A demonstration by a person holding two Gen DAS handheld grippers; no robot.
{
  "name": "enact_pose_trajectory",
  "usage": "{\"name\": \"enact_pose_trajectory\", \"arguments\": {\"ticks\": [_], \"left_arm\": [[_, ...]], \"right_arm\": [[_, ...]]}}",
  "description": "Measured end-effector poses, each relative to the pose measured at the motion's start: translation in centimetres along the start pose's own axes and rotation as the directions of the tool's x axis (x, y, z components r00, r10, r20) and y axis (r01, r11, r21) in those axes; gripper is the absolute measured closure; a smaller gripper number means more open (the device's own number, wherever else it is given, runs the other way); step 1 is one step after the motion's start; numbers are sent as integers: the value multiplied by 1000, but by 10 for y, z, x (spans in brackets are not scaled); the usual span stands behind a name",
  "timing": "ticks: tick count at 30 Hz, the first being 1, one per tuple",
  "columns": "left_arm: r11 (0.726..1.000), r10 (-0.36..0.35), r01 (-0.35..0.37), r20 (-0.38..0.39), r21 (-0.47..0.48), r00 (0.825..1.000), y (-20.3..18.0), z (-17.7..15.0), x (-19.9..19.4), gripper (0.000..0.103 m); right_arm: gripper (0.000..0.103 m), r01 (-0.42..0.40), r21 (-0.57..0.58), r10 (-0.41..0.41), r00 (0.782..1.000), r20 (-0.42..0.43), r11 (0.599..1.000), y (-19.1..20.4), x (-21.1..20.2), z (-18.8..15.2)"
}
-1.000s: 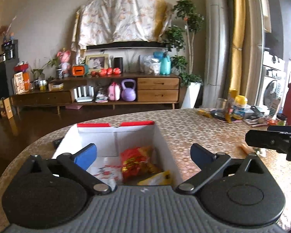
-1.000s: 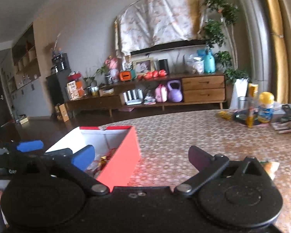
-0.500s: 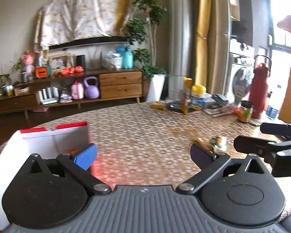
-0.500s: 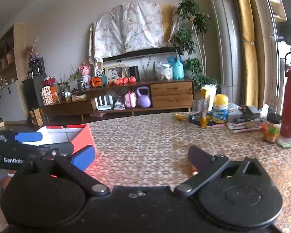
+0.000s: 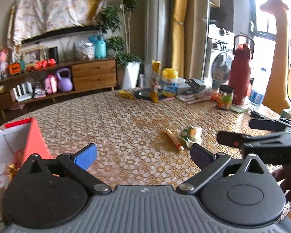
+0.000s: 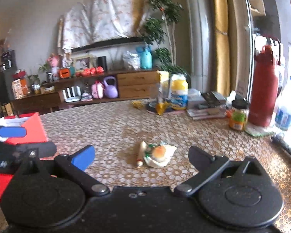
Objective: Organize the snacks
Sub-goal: 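Move both tools back toward the stick snack and small wrapped snack, then grasp the cream stick snack with left tool while right tool grasps the wrapped snack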
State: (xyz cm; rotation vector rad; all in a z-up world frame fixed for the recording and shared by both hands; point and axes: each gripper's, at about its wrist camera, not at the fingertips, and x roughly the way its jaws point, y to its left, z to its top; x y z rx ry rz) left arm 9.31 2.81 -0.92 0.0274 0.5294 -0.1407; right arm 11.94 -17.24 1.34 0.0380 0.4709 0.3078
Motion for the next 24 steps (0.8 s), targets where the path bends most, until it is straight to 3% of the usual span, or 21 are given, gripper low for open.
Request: {"name": "enact_pose_trajectory", "arguments": {"ticks": [5, 12, 24], "left_arm": [[1000, -12, 12, -26, -7, 1000, -2, 0, 22, 0], [1000, -21, 21, -56, -1, 998, -2, -1, 50, 0], [999, -44, 44, -80, -10, 996, 7, -5, 78, 0]], "right_arm": [[0, 26, 34, -25, 999, -27, 999, -15, 31, 2], [1, 50, 119, -34, 991, -132, 992, -27, 88, 9], [27, 93, 191, -46, 970, -238, 977, -37, 138, 4]]}}
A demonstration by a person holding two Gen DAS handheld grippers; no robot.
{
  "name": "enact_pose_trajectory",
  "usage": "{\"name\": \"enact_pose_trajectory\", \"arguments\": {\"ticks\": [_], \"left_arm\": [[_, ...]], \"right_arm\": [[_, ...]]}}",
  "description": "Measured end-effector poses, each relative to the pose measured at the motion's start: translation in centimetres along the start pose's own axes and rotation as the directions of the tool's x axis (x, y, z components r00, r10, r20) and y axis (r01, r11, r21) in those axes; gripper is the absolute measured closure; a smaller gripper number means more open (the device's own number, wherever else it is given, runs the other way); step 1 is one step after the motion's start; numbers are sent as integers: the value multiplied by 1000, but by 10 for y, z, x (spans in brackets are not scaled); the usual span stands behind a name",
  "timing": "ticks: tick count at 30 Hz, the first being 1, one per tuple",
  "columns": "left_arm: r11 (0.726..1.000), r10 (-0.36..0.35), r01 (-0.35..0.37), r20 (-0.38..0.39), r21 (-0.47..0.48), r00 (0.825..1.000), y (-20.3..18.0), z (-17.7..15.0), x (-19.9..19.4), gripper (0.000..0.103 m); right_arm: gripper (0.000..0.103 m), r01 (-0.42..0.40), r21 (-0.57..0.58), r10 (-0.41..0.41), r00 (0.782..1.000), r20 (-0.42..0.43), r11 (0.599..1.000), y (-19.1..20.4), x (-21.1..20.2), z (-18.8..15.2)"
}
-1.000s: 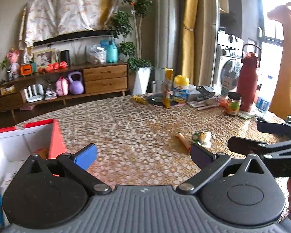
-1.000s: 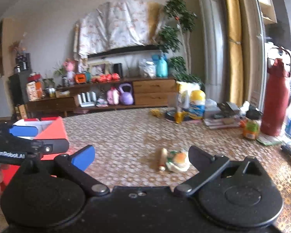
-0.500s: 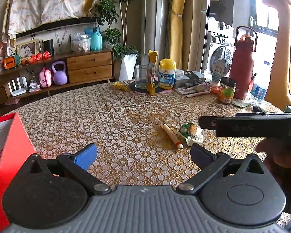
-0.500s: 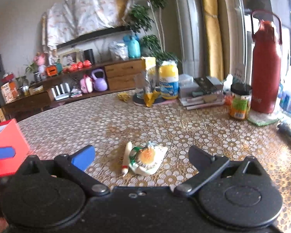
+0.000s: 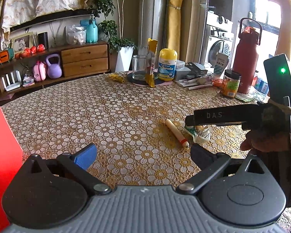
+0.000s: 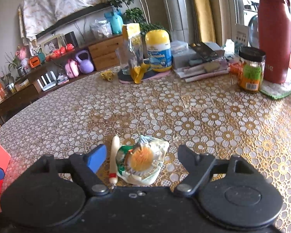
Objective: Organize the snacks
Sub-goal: 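Grasp the cream stick snack with left tool while right tool grasps the wrapped snack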
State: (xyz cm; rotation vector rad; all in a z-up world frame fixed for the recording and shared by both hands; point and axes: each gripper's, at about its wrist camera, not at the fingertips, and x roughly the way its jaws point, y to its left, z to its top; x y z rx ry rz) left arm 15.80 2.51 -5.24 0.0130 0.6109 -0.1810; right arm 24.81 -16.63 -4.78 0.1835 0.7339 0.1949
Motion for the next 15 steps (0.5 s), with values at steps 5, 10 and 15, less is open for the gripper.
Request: {"name": "enact_pose_trajectory", "arguments": {"ticks": [5, 10, 15], "left_arm": [[1000, -14, 14, -6, 4, 1000, -2, 3, 12, 0], [999, -35, 35, -15, 16, 999, -5, 6, 23, 0], [998, -58, 59, -25, 33, 998, -13, 12, 42, 0]], "right_arm": [[39, -5, 20, 6, 999, -46, 1000, -5, 12, -2], [51, -14, 28, 15, 999, -43, 1000, -7, 14, -4], [54, -22, 46, 23, 1000, -20, 999, -16, 10, -5]]}}
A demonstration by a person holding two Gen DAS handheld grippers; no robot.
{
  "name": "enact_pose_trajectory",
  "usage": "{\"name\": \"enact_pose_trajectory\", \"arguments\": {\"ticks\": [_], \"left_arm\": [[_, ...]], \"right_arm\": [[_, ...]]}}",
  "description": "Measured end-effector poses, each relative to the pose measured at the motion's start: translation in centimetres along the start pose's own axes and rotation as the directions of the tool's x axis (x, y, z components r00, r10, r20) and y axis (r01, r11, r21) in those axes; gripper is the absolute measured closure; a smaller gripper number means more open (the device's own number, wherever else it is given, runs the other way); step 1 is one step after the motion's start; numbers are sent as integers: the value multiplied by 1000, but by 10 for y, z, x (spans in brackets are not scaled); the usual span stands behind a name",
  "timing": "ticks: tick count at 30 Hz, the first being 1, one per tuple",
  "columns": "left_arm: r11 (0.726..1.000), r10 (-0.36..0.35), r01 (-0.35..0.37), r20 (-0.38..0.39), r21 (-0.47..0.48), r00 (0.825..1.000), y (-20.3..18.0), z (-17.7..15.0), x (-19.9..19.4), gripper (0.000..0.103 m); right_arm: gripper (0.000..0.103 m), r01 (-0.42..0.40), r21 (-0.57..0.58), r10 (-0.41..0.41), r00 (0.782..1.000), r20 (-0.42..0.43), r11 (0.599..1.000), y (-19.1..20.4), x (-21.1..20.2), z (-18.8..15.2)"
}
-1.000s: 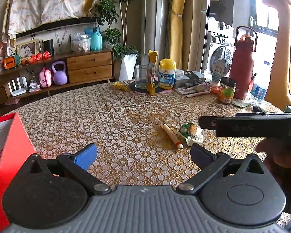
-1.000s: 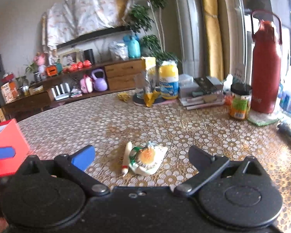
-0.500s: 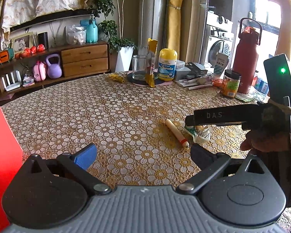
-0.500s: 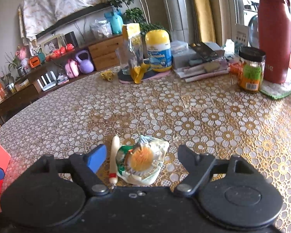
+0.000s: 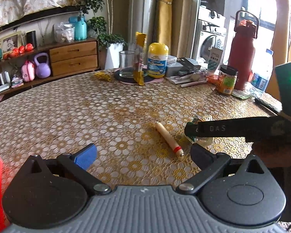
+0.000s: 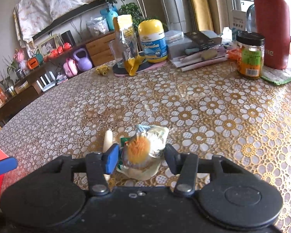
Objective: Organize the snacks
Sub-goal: 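Grasp the cream stick snack with left tool while right tool grasps the wrapped snack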
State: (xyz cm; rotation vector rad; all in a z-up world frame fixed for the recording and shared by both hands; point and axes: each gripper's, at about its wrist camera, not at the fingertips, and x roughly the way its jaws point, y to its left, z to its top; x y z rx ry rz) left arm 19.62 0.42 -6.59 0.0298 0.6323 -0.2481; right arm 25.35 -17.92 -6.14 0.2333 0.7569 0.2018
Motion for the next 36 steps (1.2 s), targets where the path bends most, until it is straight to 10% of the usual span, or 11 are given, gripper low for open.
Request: {"name": "enact_pose_trajectory", "arguments": {"ticks": [12, 20, 28, 36], "left_arm": [[999, -30, 32, -51, 40, 998, -36, 8, 54, 1], [998, 21, -14, -122, 53, 992, -47, 10, 77, 58], [999, 30, -26, -117, 35, 993, -54, 11, 78, 92], [999, 31, -29, -98, 23, 995, -56, 10, 67, 93]], "right_arm": [[55, 23, 13, -24, 997, 75, 1000, -36, -38, 4], [55, 5, 46, -10, 995, 101, 999, -52, -53, 3], [55, -18, 60, 11, 993, 118, 998, -55, -58, 3], [55, -34, 61, 26, 992, 123, 998, -55, -63, -1]]}}
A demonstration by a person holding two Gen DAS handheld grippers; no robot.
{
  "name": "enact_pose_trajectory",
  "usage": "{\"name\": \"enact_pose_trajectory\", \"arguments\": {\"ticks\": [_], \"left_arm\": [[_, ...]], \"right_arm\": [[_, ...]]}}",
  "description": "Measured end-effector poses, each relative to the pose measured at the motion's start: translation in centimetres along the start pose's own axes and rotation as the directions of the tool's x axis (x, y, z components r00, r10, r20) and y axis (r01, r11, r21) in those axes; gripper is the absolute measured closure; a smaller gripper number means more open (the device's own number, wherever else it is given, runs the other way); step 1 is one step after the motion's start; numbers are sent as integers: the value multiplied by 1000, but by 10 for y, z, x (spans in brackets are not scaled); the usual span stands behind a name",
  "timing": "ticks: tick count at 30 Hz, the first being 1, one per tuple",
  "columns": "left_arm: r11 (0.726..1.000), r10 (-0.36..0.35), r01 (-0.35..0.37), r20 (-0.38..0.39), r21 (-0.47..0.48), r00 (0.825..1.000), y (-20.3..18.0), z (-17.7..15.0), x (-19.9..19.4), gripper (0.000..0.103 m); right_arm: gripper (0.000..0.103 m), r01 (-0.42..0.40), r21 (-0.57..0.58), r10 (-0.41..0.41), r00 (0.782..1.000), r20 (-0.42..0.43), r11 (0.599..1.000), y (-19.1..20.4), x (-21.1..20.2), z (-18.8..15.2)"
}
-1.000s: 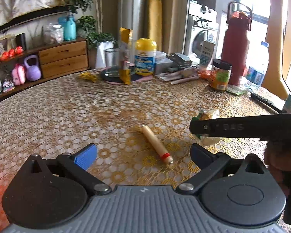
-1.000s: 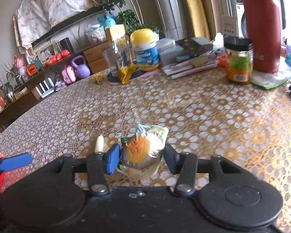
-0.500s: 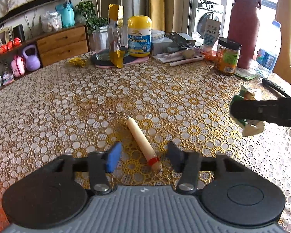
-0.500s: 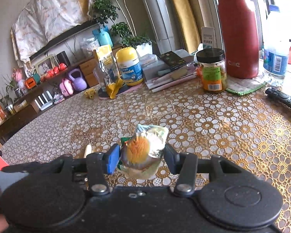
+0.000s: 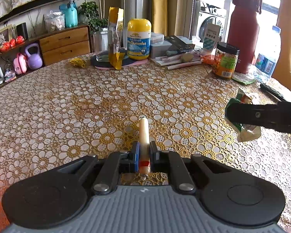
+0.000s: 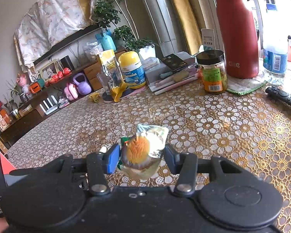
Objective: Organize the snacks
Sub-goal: 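Carry the stick snack and wrapped snack with both tools over the box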
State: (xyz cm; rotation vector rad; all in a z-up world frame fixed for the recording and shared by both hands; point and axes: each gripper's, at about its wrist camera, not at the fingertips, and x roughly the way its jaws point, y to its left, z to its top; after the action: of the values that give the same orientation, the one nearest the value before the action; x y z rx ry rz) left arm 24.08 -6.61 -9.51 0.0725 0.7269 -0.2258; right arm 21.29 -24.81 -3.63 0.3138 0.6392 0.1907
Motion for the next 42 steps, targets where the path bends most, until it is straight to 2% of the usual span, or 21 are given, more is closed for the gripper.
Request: {"name": "enact_pose_trajectory", "arguments": {"ticks": [7, 17, 29, 35, 42], "left_arm": [[1000, 9, -7, 67, -18, 998, 8, 6, -42, 93], [992, 95, -80, 158, -95, 983, 45, -8, -136, 93], [960, 222, -176, 210, -216, 952, 103, -38, -225, 93], [938, 281, -216, 231, -270, 931, 134, -56, -264, 93], [894, 374, -285, 222, -347, 901, 177, -81, -300, 93]], "right_arm": [[55, -11, -15, 11, 1000, 8, 1000, 8, -10, -2], [55, -60, -71, 62, 998, 30, 996, 45, -44, -7], [55, -185, -188, 195, 980, 39, 965, 133, -82, -17], [55, -256, -255, 269, 963, 19, 932, 187, -91, -24], [55, -347, -339, 363, 932, -17, 874, 254, -98, -35]]}}
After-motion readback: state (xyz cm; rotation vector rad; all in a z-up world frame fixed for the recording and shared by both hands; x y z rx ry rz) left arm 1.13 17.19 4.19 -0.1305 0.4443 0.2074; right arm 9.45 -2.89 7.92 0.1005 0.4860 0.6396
